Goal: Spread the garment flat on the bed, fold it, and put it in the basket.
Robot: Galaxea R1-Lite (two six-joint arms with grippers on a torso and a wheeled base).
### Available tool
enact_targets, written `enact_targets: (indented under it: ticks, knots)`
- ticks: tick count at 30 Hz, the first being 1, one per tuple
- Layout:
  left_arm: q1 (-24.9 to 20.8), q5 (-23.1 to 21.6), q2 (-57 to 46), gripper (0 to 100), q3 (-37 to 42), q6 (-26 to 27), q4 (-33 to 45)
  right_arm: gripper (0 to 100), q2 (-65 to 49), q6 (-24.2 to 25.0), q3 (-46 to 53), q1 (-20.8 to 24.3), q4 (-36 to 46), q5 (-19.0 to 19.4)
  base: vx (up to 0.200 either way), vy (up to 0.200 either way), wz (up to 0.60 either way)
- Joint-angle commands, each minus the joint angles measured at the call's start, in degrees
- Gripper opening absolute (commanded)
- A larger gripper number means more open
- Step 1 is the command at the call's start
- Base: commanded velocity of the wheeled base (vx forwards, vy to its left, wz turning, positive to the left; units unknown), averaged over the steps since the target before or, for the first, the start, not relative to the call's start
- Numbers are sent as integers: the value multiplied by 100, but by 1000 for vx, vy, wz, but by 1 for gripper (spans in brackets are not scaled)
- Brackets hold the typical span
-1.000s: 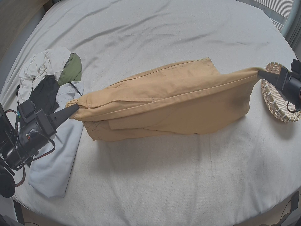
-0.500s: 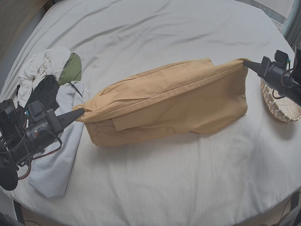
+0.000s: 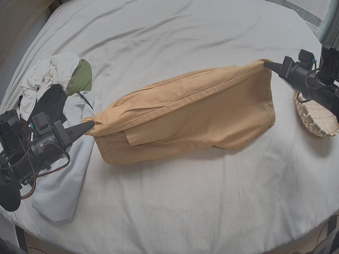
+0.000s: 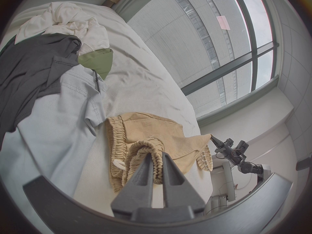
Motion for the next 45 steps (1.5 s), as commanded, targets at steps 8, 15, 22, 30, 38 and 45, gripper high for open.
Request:
enact_targets:
  ticks: [8,15,22,30,38,45]
  knots:
    - [13,3,185,0,-99,-3,-9,0,259,1,-93,-18,-29,-7,0,0,0]
    - [5,-6,493,0,-222,-12,-18,0,479,1,-225,-18,-29,2,0,0,0]
    - [5,12,537,100,-398,-179,0,100,620,1,-313,-18,-47,19,0,0,0]
    - [189,21,572,100,-486,-381,-27,100,804,97,-366,-27,-504,-51,0,0,0]
    - [251,188,264,100,-275,-390,-9,100,40,97,829,-89,-478,-69,0,0,0]
    - [5,117,-158,100,182,-399,44,100,-646,379,2271,-264,-513,-25,0,0,0]
